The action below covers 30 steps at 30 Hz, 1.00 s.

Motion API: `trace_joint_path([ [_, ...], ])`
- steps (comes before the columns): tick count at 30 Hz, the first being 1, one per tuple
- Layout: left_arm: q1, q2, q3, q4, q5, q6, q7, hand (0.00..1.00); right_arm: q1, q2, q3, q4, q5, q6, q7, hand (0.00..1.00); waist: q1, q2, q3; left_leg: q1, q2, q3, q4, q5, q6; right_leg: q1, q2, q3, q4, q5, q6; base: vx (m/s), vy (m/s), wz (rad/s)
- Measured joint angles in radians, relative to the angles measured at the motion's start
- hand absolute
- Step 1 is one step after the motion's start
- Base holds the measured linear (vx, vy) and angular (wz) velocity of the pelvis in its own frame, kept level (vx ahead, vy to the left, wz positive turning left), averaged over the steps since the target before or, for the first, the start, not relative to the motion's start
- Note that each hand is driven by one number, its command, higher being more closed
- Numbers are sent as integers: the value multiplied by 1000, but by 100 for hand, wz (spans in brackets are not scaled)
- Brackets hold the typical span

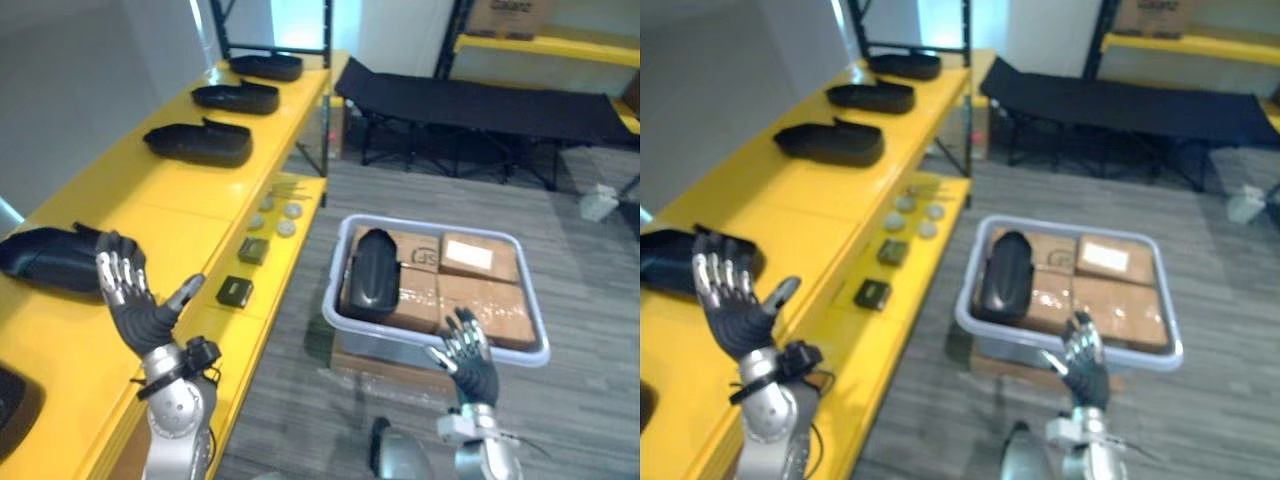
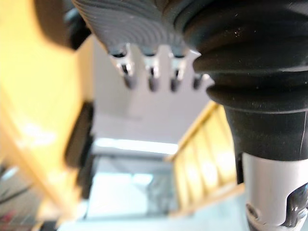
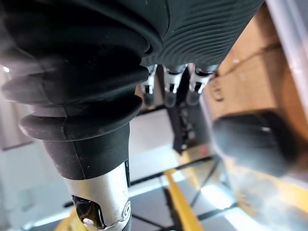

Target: Walk over and take plastic housings, then place them on the shelf

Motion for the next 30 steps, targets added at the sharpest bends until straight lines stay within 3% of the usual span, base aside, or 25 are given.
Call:
trace_joint_path([
  [1, -18, 0, 12, 22, -1, 0, -11, 0, -51, 6, 5, 21, -14, -2, -15, 0, 20, 15, 9, 12, 27, 35, -43, 39, -52, -2, -7, -29, 75, -110, -87, -168, -82, -107],
  [2, -37, 13, 9, 41, -9, 2, -17, 0, -65, 12, 9, 37, -14, -2, -30, 0, 2, 8, 11, 22, 26, 42, -47, 51, -56, -5, -68, -75, 261, -270, -87, -53, -77, -64],
  [3, -29, 12, 7, 43, -10, 2, -23, 0, -63, 12, 15, 59, -14, 0, -33, 0, -7, 3, 8, 31, 26, 43, -47, 54, -61, 22, -108, -96, 320, -324, -69, 15, -154, -23],
  [4, -15, 13, 8, 43, -11, 3, -28, 0, -50, 13, 22, 74, -14, 13, -33, 0, -6, -16, -4, 39, 28, 57, -51, 59, -70, 65, -131, -105, 297, -355, -20, 17, -154, -28],
  [5, -9, 12, 11, 44, -14, 4, -29, 0, -38, 14, 23, 77, -14, 24, -32, 0, -4, -37, -17, 38, 30, 63, -59, 66, -83, 81, -123, -120, 252, -365, 26, 15, -182, -28],
  [8, 17, -28, 2, 51, -42, 12, -40, 0, -6, 5, 17, 85, -10, 46, -25, 0, -5, -1, -27, 36, 93, 78, -86, 93, -125, 113, -34, -138, 127, -314, 9, 28, -192, -21],
  [11, 33, -36, -8, 51, -50, 28, -44, 0, 10, -8, 18, 89, -11, 90, 2, 0, -8, 5, -21, 27, 144, 94, -40, 98, -130, 134, 27, -129, 77, -286, -28, 21, -150, -26],
  [15, 20, -42, -78, 119, -130, 59, -56, 0, 41, -15, -20, 113, -11, 101, 12, 0, -12, 2, -13, 20, 141, 91, -26, 133, -125, 135, 28, -120, 76, -277, -42, -19, -84, -10],
  [19, 28, -55, -106, 182, -100, 108, -63, 0, 75, -23, -82, 133, 12, 101, 18, 0, -15, -7, -7, 18, 125, 86, -75, 157, -113, 139, 30, -122, 11, -255, -36, -92, 5, 4],
  [22, 26, -54, -122, 269, -82, 191, -104, 0, 76, -24, -121, 177, 18, 90, 7, 0, -18, -8, -7, 21, 108, 49, -118, 170, -109, 166, 27, -146, -53, -224, -32, -79, 60, 20],
  [23, 25, -48, -137, 331, -61, 256, -136, 0, 66, -24, -127, 201, 18, 90, -17, 0, -16, -10, -8, 21, 100, 37, -132, 173, -112, 167, 22, -155, -65, -215, -27, -71, 69, 18],
  [24, 21, -42, -142, 371, -39, 289, -149, 0, 55, -24, -127, 215, 18, 90, -32, 0, -13, -9, -9, 21, 96, 36, -140, 179, -120, 168, 17, -160, -67, -211, -26, -80, 107, 23],
  [25, 14, -16, -176, 470, 12, 373, -183, 0, 16, -23, -127, 257, 20, 89, -60, 0, -12, -10, -9, 18, 92, 35, -157, 183, -127, 171, 9, -168, -85, -192, -21, -51, 84, 13],
  [28, 29, 0, -216, 657, 36, 496, -248, 0, -68, -16, -119, 360, 19, 131, -124, 0, -5, -14, -6, 22, 75, 35, -165, 185, -129, 204, 2, -170, -143, -142, -5, -33, 88, 7],
  [30, 38, 5, -224, 751, 32, 522, -249, 0, -100, -15, -121, 423, 16, 158, -139, 0, 4, -18, -6, 23, 64, 35, -168, 185, -129, 220, -4, -174, -178, -117, -1, -13, 99, 9],
])
